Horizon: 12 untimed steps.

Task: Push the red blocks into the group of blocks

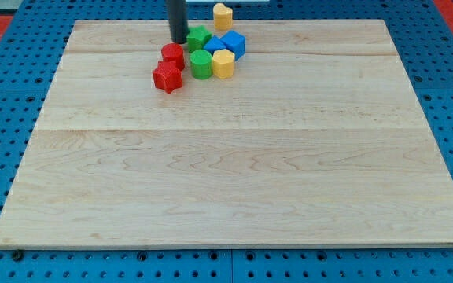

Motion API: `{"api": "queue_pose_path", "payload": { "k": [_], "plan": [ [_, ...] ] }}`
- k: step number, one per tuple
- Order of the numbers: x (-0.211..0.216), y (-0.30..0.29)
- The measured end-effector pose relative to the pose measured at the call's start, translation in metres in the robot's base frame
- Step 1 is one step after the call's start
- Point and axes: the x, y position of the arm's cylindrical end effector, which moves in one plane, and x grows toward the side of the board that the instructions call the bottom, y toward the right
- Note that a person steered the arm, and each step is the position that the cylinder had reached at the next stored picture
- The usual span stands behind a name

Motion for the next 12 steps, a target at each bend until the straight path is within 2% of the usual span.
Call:
{"api": "queue_pose_path", "payload": {
  "k": [1,2,3,4,5,8,9,10,12],
  "plan": [
    [0.0,0.001],
    [-0.004,-0.081],
    [0.02,-0.18],
    [0.06,-0.175],
    [0.06,-0.079],
    [0.049,-0.012],
    [0.052,-0.066],
    [0.093,-0.131],
    [0.106,-0.058]
  ]
}}
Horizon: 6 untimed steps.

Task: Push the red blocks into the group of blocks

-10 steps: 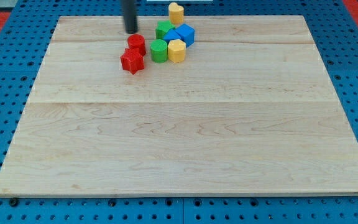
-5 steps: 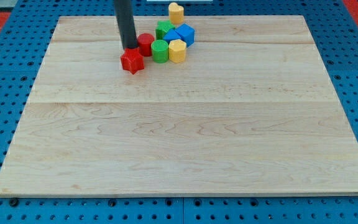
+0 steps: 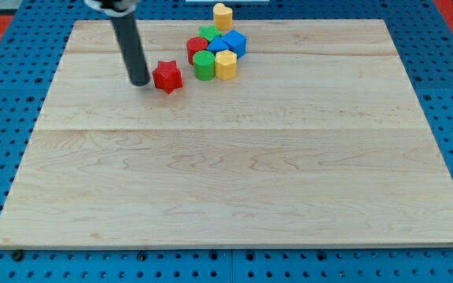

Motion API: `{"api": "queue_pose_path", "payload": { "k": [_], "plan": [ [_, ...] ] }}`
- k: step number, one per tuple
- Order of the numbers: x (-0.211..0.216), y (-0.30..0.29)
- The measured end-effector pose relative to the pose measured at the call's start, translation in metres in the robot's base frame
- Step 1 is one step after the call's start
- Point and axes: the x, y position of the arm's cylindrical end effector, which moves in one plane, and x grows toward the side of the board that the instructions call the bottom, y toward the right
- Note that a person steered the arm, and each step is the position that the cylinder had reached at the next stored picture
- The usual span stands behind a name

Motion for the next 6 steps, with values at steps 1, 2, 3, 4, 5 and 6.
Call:
{"api": "queue_pose_path", "payload": {
  "k": [1,2,3,4,5,6],
  "plan": [
    [0.0,0.018],
    [0.0,0.019],
    [0.013,0.011],
    [0.03,0.012],
    [0.027,0.012],
    [0.016,0.018]
  ]
}}
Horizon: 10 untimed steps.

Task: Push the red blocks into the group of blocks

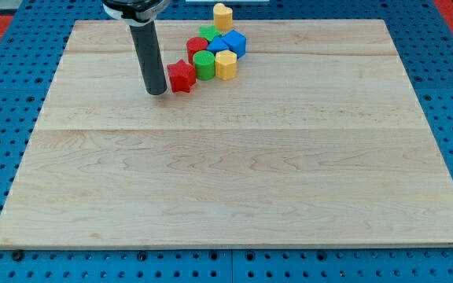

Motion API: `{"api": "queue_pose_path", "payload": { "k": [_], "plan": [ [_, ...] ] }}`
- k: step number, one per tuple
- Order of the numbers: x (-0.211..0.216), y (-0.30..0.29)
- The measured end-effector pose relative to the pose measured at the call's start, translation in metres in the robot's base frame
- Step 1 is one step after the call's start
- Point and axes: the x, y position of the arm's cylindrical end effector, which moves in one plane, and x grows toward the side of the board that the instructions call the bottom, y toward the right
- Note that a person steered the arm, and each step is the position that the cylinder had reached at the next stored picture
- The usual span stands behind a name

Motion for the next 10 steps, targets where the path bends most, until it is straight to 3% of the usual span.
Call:
{"api": "queue_pose_path", "payload": {
  "k": [5,6,7,9,10],
  "plan": [
    [-0.039,0.016],
    [0.0,-0.036],
    [0.011,-0.001],
    [-0.035,0.01],
    [-0.038,0.018]
  ]
}}
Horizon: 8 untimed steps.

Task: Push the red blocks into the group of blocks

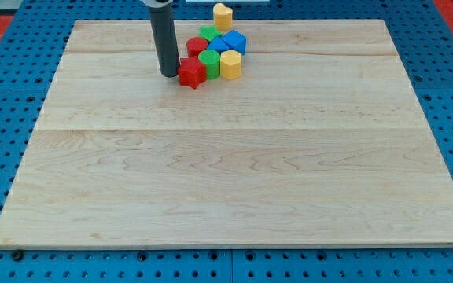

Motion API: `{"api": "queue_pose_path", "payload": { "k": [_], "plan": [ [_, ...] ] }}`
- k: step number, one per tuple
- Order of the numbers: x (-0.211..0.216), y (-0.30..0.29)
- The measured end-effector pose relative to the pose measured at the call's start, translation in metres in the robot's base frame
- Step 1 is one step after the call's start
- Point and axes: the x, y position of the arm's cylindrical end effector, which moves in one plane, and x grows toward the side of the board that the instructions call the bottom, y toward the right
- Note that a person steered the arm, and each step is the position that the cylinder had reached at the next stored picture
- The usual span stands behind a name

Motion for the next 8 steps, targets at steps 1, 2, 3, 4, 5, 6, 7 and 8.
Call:
{"api": "queue_pose_path", "payload": {
  "k": [1,2,3,4,5,6,7,8],
  "plan": [
    [0.016,0.004],
    [0.022,0.037],
    [0.045,-0.005],
    [0.059,0.059],
    [0.04,0.094],
    [0.015,0.068],
    [0.016,0.069],
    [0.016,0.07]
  ]
}}
